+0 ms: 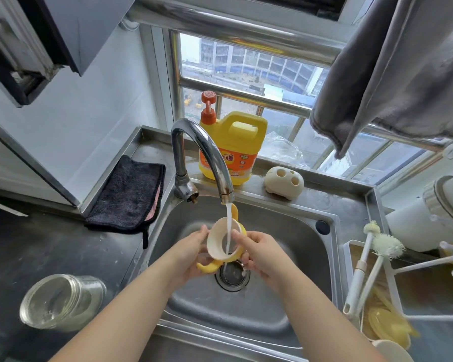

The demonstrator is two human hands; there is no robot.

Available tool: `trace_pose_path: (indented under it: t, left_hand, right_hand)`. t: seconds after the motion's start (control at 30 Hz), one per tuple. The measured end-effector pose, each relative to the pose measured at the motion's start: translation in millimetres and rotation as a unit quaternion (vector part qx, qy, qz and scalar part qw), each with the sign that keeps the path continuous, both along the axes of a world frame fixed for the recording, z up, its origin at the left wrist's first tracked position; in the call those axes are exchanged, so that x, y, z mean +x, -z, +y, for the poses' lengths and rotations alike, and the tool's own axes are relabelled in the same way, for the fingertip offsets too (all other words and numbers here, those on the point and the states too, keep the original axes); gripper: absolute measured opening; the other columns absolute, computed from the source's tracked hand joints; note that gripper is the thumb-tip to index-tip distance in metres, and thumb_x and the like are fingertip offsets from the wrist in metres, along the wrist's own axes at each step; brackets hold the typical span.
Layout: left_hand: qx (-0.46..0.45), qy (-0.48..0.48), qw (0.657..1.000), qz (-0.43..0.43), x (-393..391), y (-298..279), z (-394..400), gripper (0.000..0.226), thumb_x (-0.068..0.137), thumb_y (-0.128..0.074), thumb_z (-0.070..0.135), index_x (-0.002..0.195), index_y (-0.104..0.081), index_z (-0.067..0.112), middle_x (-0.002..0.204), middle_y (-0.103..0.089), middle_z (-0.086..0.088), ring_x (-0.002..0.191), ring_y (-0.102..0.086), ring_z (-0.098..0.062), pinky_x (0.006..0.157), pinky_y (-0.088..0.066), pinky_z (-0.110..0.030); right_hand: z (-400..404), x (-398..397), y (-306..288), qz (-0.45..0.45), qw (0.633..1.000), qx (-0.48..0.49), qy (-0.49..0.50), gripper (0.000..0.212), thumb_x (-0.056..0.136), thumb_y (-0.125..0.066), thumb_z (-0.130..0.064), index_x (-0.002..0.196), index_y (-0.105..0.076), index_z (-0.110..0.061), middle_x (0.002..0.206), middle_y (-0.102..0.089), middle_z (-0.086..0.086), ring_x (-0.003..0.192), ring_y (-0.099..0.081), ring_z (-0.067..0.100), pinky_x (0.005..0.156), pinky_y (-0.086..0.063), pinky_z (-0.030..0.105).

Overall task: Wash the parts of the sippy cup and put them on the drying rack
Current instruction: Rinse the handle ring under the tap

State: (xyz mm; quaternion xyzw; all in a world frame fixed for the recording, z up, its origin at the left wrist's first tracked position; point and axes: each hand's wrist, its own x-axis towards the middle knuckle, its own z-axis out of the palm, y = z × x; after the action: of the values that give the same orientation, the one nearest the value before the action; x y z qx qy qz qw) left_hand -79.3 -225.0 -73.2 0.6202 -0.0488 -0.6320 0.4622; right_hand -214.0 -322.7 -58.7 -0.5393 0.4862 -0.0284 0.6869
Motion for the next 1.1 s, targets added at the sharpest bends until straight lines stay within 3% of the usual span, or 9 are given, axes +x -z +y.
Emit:
trace_pose_path:
  t: [0.27, 0.33, 0.43, 0.53, 0.6, 0.7, 0.87, 1.0, 1.1]
  left_hand:
    - [0.006, 0.03, 0.998, -0.051, -5.1, 0.0, 0.6, 0.023, 0.102, -0.042, 0.029, 0.118, -0.05, 0.014, 0.111, -0.067, -0.002, 0.088, -0.067, -0.022, 0.073, -0.052, -0.033]
    - [0.028, 0.048, 0.99, -0.129, -8.4, 5.8, 1.2, 0.034, 0.1, -0.046, 0.027, 0.132, -0.044, 0.015, 0.122, -0.057, -0.003, 0.1, -0.062, -0.021, 0.082, -0.05, -0.034]
    - [0.033, 0.082, 0.961, -0.262, -15.6, 9.1, 0.8, 0.026, 0.097, -0.05, 0.026, 0.121, -0.055, 0.017, 0.116, -0.058, 0.0, 0.104, -0.054, -0.015, 0.084, -0.041, -0.029]
    - [0.005, 0.081, 0.974, -0.21, -32.4, 6.3, -5.6, 0.02, 0.1, -0.045, 0.024, 0.096, -0.063, 0.016, 0.101, -0.068, -0.003, 0.098, -0.063, -0.019, 0.081, -0.046, -0.032]
    - [0.004, 0.083, 0.986, -0.147, -46.0, 7.1, -11.7, 0.027, 0.101, -0.041, 0.023, 0.091, -0.064, 0.013, 0.094, -0.07, -0.007, 0.092, -0.065, -0.021, 0.076, -0.046, -0.029]
    - [0.01, 0.1, 0.99, -0.104, -66.2, 9.1, -17.1, 0.025, 0.102, -0.041, 0.02, 0.092, -0.061, 0.008, 0.088, -0.065, -0.01, 0.08, -0.061, -0.022, 0.066, -0.045, -0.025]
    - [-0.002, 0.099, 0.993, -0.056, -93.3, 16.8, -29.9, 0.023, 0.096, -0.055, 0.023, 0.102, -0.063, 0.002, 0.093, -0.072, -0.014, 0.087, -0.069, -0.026, 0.084, -0.052, -0.038]
    - [-0.037, 0.054, 0.997, -0.051, -119.9, -1.2, -47.2, 0.016, 0.093, -0.059, 0.016, 0.095, -0.064, 0.001, 0.082, -0.073, -0.016, 0.073, -0.069, -0.025, 0.067, -0.057, -0.027]
    - [-0.09, 0.07, 0.992, -0.052, -141.6, -22.9, -61.6, 0.021, 0.095, -0.056, 0.019, 0.097, -0.065, 0.0, 0.078, -0.072, -0.014, 0.072, -0.068, -0.024, 0.077, -0.057, -0.034]
  right_hand:
    - [8.3, -1.7, 4.8, 0.082, 0.992, -0.095, 0.009, 0.029, 0.086, -0.064, -0.043, 0.088, -0.065, -0.015, 0.06, -0.06, -0.006, 0.05, -0.053, 0.006, 0.052, -0.044, 0.019]
    - [10.7, -4.1, 5.1, 0.095, 0.989, -0.113, 0.022, 0.03, 0.084, -0.066, -0.046, 0.083, -0.063, -0.016, 0.062, -0.06, -0.005, 0.052, -0.053, 0.006, 0.05, -0.041, 0.016]
    - [13.1, -12.1, 6.0, 0.155, 0.964, -0.217, -0.015, 0.036, 0.077, -0.073, -0.048, 0.089, -0.061, -0.016, 0.075, -0.061, -0.007, 0.064, -0.054, 0.004, 0.052, -0.037, 0.016]
    - [19.8, -19.9, 5.5, 0.155, 0.95, -0.265, -0.057, 0.026, 0.082, -0.07, -0.039, 0.093, -0.058, -0.018, 0.084, -0.063, -0.006, 0.073, -0.059, 0.007, 0.059, -0.045, 0.017]
    - [25.3, -24.9, 8.1, 0.192, 0.921, -0.316, -0.125, 0.02, 0.087, -0.064, -0.031, 0.096, -0.056, -0.015, 0.091, -0.065, 0.001, 0.083, -0.062, 0.02, 0.07, -0.049, 0.029]
    - [28.3, -41.0, 13.0, 0.238, 0.887, -0.365, -0.153, 0.015, 0.091, -0.055, -0.026, 0.083, -0.047, -0.017, 0.091, -0.06, 0.006, 0.079, -0.049, 0.028, 0.064, -0.037, 0.031]
    - [26.8, -78.0, 13.2, 0.246, 0.883, -0.373, -0.144, 0.013, 0.093, -0.05, -0.021, 0.082, -0.046, -0.017, 0.097, -0.06, 0.009, 0.081, -0.049, 0.027, 0.069, -0.038, 0.034]
    - [27.7, -108.4, -1.3, 0.225, 0.863, -0.443, -0.086, 0.018, 0.096, -0.048, -0.023, 0.109, -0.057, -0.013, 0.108, -0.058, 0.005, 0.099, -0.055, 0.024, 0.078, -0.041, 0.033]
    - [25.0, -130.6, -20.2, 0.229, 0.818, -0.527, -0.036, 0.032, 0.093, -0.055, -0.017, 0.126, -0.056, -0.016, 0.108, -0.061, 0.003, 0.097, -0.058, 0.022, 0.081, -0.05, 0.034]
